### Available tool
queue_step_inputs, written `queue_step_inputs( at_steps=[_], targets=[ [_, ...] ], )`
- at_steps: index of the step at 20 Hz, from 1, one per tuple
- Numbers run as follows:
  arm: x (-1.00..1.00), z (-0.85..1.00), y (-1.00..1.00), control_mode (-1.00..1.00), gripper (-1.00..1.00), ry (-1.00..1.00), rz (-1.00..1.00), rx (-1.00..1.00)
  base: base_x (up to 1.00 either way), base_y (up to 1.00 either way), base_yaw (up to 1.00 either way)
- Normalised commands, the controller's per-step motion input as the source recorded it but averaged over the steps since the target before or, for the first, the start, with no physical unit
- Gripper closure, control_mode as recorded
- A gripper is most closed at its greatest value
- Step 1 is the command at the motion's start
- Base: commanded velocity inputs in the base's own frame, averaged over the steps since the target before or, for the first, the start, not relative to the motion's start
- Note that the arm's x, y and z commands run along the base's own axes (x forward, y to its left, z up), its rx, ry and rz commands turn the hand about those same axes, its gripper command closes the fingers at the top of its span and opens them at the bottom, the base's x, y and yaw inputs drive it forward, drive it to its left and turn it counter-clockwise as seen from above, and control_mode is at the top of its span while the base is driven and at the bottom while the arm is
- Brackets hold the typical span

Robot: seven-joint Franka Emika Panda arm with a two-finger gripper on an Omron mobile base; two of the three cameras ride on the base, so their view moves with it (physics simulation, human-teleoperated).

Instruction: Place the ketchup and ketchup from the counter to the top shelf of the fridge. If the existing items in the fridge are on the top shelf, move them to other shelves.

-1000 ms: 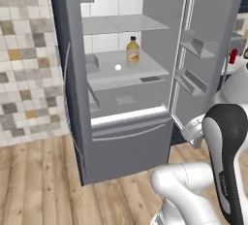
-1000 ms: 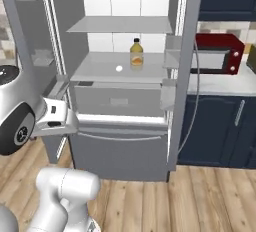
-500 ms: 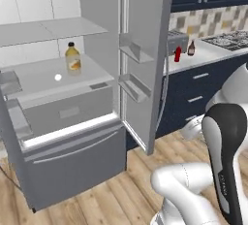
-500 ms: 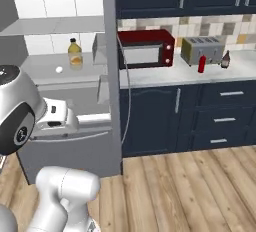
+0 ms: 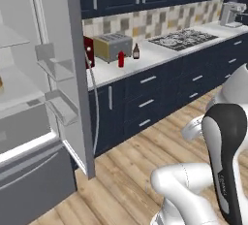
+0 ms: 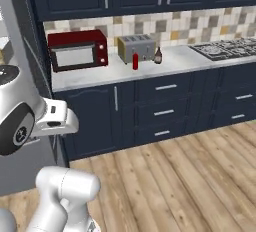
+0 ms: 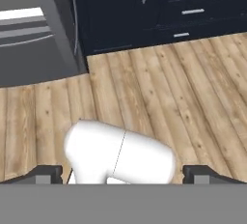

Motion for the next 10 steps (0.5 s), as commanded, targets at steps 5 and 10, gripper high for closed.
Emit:
queue_step_inputs(
  at_steps=[5, 10],
  targets=[
    [0.0, 0.0, 0.0, 1.0, -1.0, 0.0, 0.0, 0.0, 0.47, -0.96, -0.24],
    [0.0, 0.0, 0.0, 1.0, -1.0, 0.0, 0.0, 0.0, 0.69, -0.65, -0.1]
  ],
)
